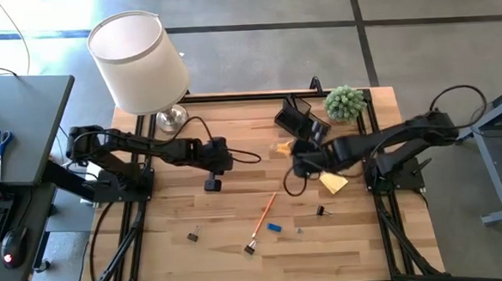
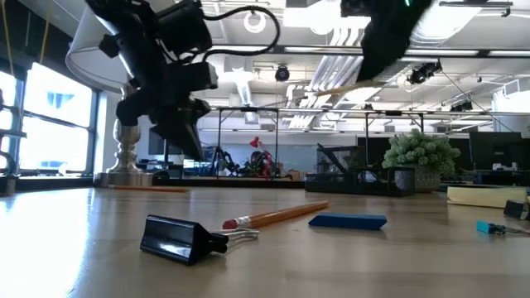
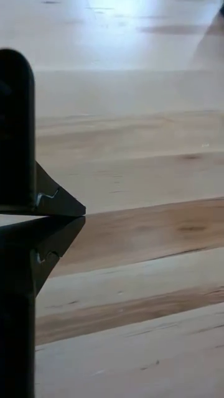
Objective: Pick and place office supplies into organizer
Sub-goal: Put the yellow scissors into the desk organizer
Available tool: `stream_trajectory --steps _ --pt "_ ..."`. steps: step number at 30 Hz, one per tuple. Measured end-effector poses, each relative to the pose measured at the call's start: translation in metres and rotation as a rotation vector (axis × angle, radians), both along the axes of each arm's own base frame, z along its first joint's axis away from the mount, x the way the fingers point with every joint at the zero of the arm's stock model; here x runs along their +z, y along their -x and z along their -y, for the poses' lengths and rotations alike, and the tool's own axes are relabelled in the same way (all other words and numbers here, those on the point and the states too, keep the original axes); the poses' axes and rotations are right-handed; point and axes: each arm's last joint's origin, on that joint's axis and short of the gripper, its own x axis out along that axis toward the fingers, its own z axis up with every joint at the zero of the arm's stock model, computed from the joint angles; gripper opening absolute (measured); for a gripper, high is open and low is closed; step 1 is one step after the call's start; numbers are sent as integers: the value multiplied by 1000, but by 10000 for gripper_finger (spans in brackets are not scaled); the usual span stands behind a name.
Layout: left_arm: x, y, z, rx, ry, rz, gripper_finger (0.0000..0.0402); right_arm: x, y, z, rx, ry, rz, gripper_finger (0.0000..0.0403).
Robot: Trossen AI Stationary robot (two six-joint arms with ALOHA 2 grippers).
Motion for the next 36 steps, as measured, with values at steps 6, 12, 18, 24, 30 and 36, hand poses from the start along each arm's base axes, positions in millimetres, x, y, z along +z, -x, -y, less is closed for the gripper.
stream_trajectory --steps 6,12,18,24,30,36 --pt "9 26 6 26 -3 240 0 43 -18 36 -59 64 -264 5" --pt "15 51 12 21 19 393 0 40 -29 84 -142 137 -536 11" --pt "17 62 15 22 45 422 0 36 -23 119 -217 160 -638 8" --pt "16 64 16 20 53 413 0 42 -17 126 -179 156 -687 9" --pt "16 64 16 20 53 414 0 41 -16 128 -149 117 -703 10" --pt "17 64 16 25 69 423 0 43 -10 139 -254 88 -636 11"
